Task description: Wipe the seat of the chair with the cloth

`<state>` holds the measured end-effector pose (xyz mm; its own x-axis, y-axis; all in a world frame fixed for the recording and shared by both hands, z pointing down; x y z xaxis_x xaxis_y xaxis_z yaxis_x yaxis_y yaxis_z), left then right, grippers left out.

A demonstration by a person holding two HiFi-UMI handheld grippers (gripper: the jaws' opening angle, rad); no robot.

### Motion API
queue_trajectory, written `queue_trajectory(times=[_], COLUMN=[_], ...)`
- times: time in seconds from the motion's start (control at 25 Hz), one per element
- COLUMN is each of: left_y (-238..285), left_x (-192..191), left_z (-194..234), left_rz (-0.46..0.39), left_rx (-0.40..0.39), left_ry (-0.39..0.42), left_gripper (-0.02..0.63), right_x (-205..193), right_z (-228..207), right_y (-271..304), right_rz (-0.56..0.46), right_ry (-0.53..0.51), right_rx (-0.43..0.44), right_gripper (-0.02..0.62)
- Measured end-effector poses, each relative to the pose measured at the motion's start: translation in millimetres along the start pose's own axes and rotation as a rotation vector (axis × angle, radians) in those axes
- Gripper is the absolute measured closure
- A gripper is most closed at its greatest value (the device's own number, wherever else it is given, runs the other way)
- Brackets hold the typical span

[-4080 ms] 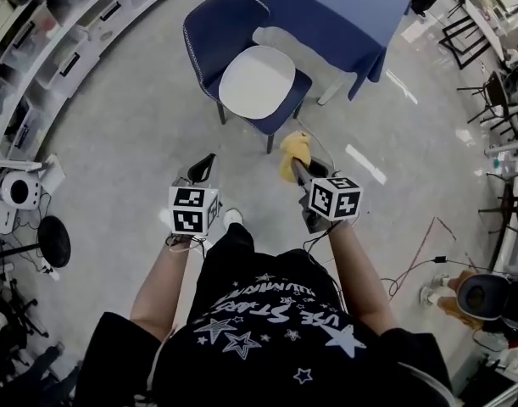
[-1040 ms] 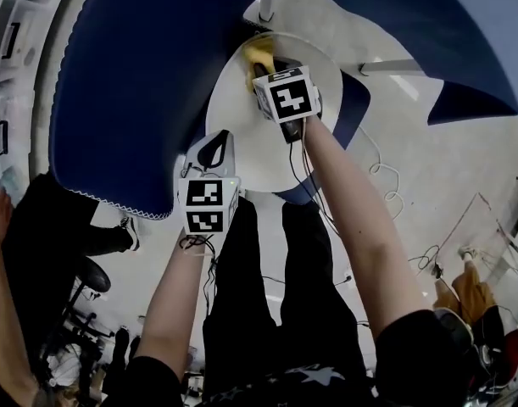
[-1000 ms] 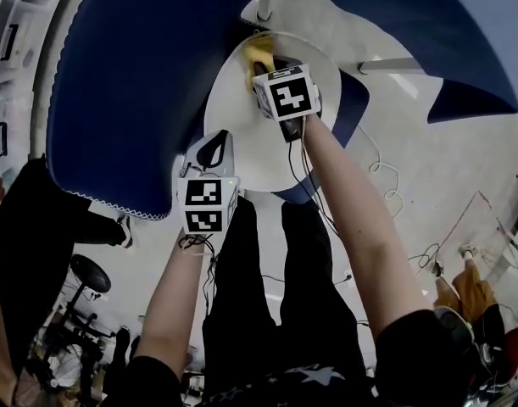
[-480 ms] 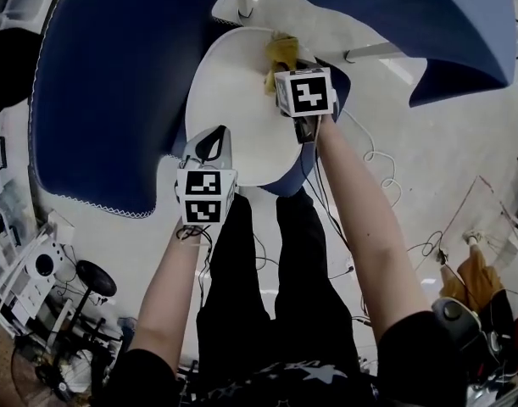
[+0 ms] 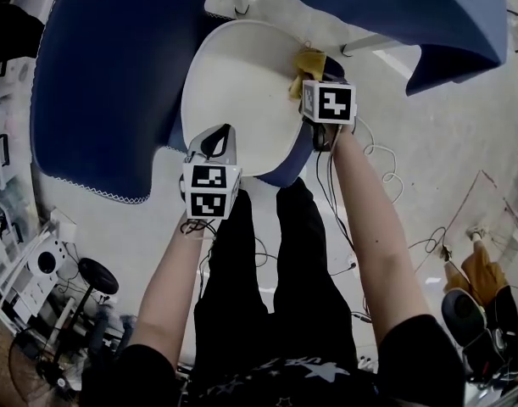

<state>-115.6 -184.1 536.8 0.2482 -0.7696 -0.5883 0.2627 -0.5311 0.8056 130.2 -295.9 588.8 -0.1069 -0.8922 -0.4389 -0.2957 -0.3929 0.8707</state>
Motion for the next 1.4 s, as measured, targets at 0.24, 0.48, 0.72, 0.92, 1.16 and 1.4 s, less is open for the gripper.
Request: queue_trajectory(times=[0.24,0.48,0.72,0.92,1.16,1.4], left_y=[-7.6,-21.9,-31.1,-35.7,-34.2,-29.4], left_x=[-14.0,-19.4,-37.7,-57.8,-68.1,-66.2], left_z=[8.4,23.8,43.8,53.9,60.2,56.8], left_rz=[0.009,-0.011,0.006,0.033,0.048,0.061], left_rx=[0.013,0.029,0.067,0.078,0.08,0.075], left_ry=[-0.039,-0.055,-0.114,-0.161,-0.155,-0.123], left_gripper=[0.584,0.584,0.584,0.584,0.584,0.584], right_x=[-2.1,16.9,29.7,26.3,16.8,10.4], right_z=[19.9,87.3,168.3,217.3,220.7,189.7], right_y=[-7.8,0.4,26.8,51.0,67.1,59.8], right_rz=[-0.026,-0.073,-0.072,-0.03,0.023,0.032], right_ry=[-0.004,-0.085,-0.209,-0.283,-0.265,-0.229], right_rx=[0.013,0.183,0.35,0.419,0.403,0.312], right_gripper=[0.525,0.525,0.525,0.525,0.525,0.525])
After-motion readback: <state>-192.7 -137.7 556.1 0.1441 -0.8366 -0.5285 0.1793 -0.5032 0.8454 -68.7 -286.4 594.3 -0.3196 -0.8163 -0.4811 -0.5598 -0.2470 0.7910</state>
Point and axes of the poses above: the fingertips, and each gripper's own axes: y forward along the fingers, z to its left, x out of its top, the point moved 10 cm from there along -y, backward along the fingers, and after that the axes turned 8 degrees about x, right-handed, at the moved point
